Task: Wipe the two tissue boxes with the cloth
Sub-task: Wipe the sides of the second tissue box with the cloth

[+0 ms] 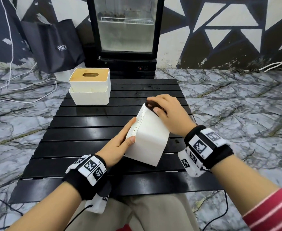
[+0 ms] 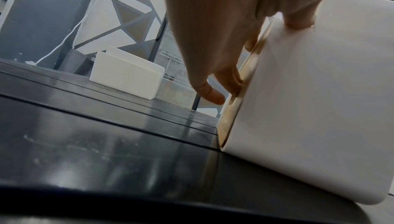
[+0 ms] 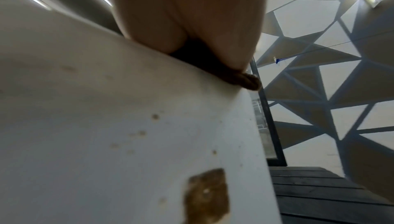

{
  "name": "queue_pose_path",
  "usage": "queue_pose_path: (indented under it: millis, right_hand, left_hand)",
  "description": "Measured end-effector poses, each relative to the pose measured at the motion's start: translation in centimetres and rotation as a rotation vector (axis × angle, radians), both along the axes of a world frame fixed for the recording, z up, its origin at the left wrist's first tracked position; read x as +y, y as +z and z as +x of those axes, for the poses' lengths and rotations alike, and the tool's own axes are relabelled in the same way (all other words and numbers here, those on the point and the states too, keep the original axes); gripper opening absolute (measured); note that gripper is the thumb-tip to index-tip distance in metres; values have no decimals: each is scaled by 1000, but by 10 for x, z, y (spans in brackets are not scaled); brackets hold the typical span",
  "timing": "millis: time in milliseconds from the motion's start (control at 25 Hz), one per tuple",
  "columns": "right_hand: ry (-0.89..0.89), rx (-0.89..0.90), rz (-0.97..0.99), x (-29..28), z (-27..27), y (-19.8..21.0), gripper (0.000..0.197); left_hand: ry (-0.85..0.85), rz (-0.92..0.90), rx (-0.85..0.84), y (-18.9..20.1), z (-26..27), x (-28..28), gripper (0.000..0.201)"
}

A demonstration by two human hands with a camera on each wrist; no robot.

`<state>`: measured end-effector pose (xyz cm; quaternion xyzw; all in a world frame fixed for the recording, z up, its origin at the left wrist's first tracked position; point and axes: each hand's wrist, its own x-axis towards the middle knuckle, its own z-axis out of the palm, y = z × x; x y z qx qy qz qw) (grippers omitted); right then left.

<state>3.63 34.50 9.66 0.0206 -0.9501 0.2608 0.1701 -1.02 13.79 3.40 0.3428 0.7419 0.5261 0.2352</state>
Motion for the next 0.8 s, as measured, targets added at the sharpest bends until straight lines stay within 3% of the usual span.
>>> queue_pose_path:
  millis: [160, 400, 800]
  right_hand:
    - [143, 115, -25, -28, 37, -6, 37]
    - [224, 111, 46, -41, 56, -8, 36]
    - [21, -23, -17, 0, -3, 6, 34]
  left_hand:
    - [-2, 25, -1, -2, 0, 0, 58]
    - [-21, 19, -23, -4, -3, -1, 61]
    - [-5, -5, -51, 3, -2, -2, 52]
